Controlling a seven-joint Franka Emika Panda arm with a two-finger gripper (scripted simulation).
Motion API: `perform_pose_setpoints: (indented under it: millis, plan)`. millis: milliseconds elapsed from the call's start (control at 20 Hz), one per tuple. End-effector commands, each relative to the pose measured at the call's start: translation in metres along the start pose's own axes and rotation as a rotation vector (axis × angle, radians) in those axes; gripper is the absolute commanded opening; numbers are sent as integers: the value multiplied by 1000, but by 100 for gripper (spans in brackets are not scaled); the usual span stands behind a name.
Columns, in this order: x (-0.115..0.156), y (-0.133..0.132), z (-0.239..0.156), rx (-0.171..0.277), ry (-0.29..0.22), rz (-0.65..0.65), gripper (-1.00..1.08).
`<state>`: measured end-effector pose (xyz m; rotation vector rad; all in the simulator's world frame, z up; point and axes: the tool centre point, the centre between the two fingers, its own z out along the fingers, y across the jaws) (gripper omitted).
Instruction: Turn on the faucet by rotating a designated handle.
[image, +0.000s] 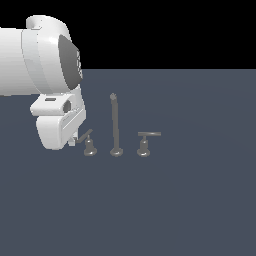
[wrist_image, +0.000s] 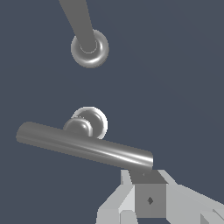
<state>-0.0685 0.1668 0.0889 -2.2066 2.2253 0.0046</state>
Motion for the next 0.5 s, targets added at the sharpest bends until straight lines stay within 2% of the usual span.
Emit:
perform_pose_setpoints:
  millis: [0,350,450]
  plan:
    - [3,1,0,-4,-1,-4,-100]
    - [55,-7,-1,-3,7,26,-100]
    - [61,-8,-1,-3,8,29,-100]
